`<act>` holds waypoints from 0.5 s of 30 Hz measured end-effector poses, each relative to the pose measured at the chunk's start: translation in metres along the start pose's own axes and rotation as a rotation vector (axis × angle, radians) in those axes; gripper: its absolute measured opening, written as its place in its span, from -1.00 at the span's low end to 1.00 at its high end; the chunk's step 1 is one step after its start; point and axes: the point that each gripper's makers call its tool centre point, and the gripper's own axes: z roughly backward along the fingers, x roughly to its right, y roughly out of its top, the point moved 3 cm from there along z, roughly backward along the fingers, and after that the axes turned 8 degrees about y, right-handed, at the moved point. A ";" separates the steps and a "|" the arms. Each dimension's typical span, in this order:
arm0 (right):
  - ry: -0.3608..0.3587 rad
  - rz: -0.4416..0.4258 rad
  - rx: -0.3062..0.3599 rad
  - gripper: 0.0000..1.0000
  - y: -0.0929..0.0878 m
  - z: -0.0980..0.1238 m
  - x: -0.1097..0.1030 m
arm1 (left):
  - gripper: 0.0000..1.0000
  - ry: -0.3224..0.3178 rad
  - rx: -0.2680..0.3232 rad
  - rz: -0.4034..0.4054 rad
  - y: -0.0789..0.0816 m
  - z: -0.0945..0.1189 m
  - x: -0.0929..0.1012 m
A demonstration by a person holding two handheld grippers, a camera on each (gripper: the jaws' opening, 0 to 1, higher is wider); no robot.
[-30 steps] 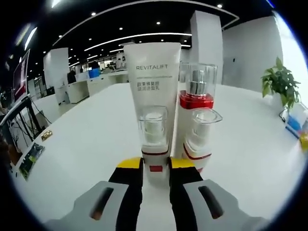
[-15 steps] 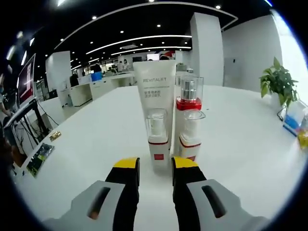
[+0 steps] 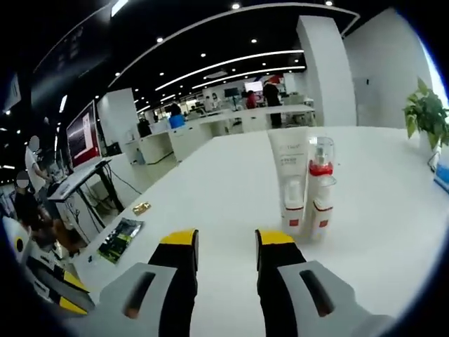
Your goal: Arrange the skincare products in the storage area until every visible bottle or jar stands upright without overlapping.
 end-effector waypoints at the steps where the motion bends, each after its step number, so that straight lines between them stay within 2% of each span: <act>1: 0.008 0.034 0.001 -0.33 0.003 0.003 -0.008 | -0.49 -0.001 0.004 -0.004 0.000 0.000 0.001; 5: 0.070 0.032 0.035 -0.19 0.009 0.008 -0.038 | -0.49 -0.007 0.019 -0.015 0.002 0.001 0.003; 9: 0.089 0.024 0.044 0.00 0.006 0.016 -0.057 | -0.49 -0.015 0.021 -0.011 0.002 0.001 0.004; 15: 0.121 0.079 0.056 0.21 0.002 0.036 -0.079 | -0.48 -0.017 0.044 0.009 0.007 0.003 0.002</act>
